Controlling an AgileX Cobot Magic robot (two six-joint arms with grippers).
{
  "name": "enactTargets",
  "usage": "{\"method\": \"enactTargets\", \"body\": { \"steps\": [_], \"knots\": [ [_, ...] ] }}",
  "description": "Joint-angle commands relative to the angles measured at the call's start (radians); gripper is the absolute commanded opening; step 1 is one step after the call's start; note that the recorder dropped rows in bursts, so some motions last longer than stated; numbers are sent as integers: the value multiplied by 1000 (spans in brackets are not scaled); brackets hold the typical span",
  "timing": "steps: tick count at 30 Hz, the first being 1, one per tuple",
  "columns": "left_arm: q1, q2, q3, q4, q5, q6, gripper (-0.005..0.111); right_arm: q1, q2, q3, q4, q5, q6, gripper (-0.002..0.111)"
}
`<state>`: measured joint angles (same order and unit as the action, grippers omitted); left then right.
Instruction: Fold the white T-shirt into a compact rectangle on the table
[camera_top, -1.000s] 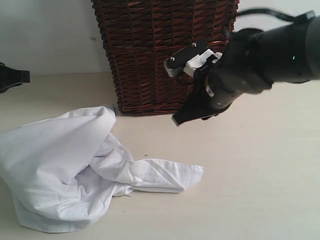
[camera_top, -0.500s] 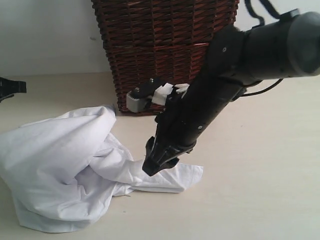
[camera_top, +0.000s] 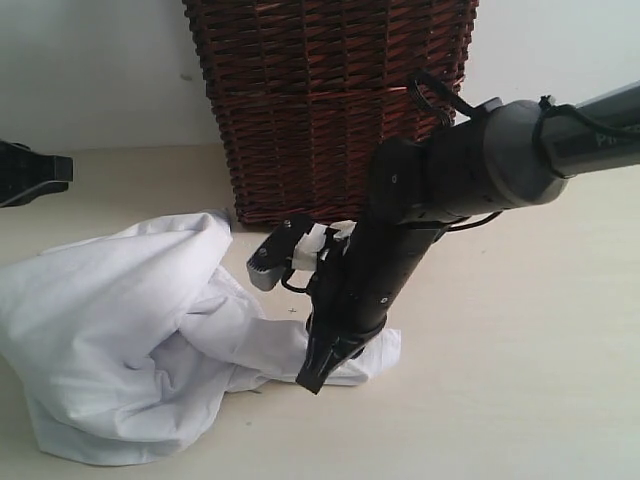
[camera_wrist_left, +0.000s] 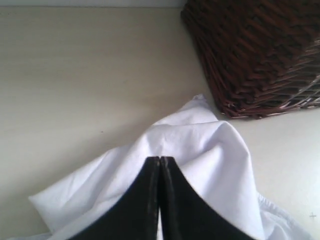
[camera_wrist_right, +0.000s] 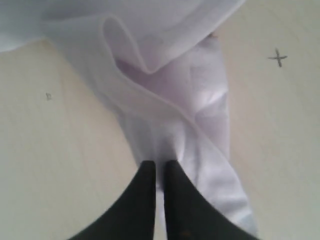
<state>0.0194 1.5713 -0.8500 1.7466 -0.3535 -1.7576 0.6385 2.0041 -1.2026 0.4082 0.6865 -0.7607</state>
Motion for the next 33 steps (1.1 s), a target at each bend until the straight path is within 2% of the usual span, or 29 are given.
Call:
{"method": "enactTargets", "body": {
  "steps": [1,7,11,14,18,20,22,24,26,28,31,33],
  "knots": [
    [2,-1,-14,-2,-61,-2,0,1,-58,-1,1,55,4,0],
    [2,-1,-18,-2,-170,1,0,1,-215,-3,0,44,17,0],
    [2,-1,-40,-2,-289,14,0,1,-290,-1,40,105,27,1],
    [2,-1,-42,-2,-353,33,5,1,-261,-1,134,159,-87,16],
    [-10,-1,-32,-2,-383,57,31,1,-182,-1,102,136,-82,48],
    [-36,-4,-32,-2,-268,72,36,1,-162,-1,62,124,-26,53],
    [-91,-24,-25,-2,-2,80,36,1,-158,-1,22,111,17,53],
    [-167,-37,0,-2,360,122,36,1,-158,-1,-17,106,60,53],
    [-232,-31,13,-22,658,227,36,1,-158,-1,-40,94,83,53],
    [-270,-5,-18,-255,813,508,36,1,-158,-1,-44,67,83,53],
    [-276,63,-166,-909,962,1136,36,1,-158,-3,-42,43,85,53],
    [-257,100,-253,-1328,1034,1465,36,1,-158,-3,-42,49,85,53]
  ]
}}
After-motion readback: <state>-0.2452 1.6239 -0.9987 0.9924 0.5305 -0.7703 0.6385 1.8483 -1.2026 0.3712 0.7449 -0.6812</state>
